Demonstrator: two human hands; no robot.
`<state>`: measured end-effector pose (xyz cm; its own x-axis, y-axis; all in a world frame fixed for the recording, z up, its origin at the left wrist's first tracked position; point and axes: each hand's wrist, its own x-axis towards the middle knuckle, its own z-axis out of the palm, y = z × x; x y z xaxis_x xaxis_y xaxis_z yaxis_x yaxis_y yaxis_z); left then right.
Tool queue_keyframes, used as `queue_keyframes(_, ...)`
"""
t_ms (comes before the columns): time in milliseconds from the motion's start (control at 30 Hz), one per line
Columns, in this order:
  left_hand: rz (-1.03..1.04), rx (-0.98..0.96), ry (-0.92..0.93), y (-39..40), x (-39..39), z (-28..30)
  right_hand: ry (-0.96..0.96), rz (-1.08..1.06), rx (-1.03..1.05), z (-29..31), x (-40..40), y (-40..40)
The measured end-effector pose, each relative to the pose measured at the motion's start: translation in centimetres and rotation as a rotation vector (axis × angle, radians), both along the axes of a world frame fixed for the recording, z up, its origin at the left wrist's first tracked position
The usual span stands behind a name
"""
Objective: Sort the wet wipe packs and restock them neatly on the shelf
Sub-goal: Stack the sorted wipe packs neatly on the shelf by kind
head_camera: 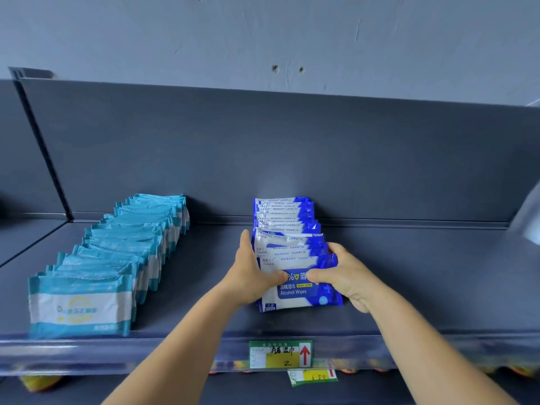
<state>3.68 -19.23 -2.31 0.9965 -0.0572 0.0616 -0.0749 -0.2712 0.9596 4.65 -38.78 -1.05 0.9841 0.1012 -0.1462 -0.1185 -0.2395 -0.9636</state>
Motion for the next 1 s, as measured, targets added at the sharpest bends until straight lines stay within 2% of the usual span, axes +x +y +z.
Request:
queue_keyframes(100,-0.078,0.063,0.026,0.0,0.1,-0.1,-0.046,-0.020,-0.063,-0.4,0.3,0.1)
queue_keyframes(167,-0.041,0.154,0.014,0.1,0.4,0.6,-0.099,-0.046,-0.183,0.1,0.3,0.2)
queue_keyframes(200,0.011,0.286,-0.021,0.2,0.5,1.3,-0.138,-0.053,-0.260,0.4,0.3,0.3)
queue_keyframes(267,0.083,0.731,-0.143,0.5,0.7,2.5,-0.253,-0.029,-0.414,1.0,-0.2,0.5)
queue_keyframes(300,0.062,0.904,-0.226,0.5,0.8,2.8,-0.320,0.000,-0.493,1.2,-0.5,0.6)
queue_keyframes(333,0.011,0.994,-0.263,0.5,0.7,3.0,-0.379,0.039,-0.576,1.2,-0.7,0.5)
queue_keyframes(367,-0.033,1.027,-0.250,0.5,0.6,3.1,-0.420,0.082,-0.660,1.1,-0.9,0.5)
queue_keyframes(433,-0.066,0.964,-0.152,0.5,0.7,2.8,-0.458,0.144,-0.795,0.8,-1.0,0.4)
queue_keyframes(500,-0.088,0.919,-0.105,0.4,0.6,3.2,-0.467,0.161,-0.846,0.6,-1.1,0.4)
queue_keyframes(700,-0.154,1.262,-0.085,0.2,0.5,3.7,-0.461,0.157,-0.972,0.8,-1.2,1.0)
queue_keyframes(833,-0.144,1.353,-0.208,-1.3,-0.4,3.7,-0.451,0.148,-1.046,0.4,-1.3,1.4)
queue_keyframes(1000,-0.210,1.295,-0.233,-2.1,-1.6,2.1,-0.381,0.162,-1.069,0.8,-1.4,1.8)
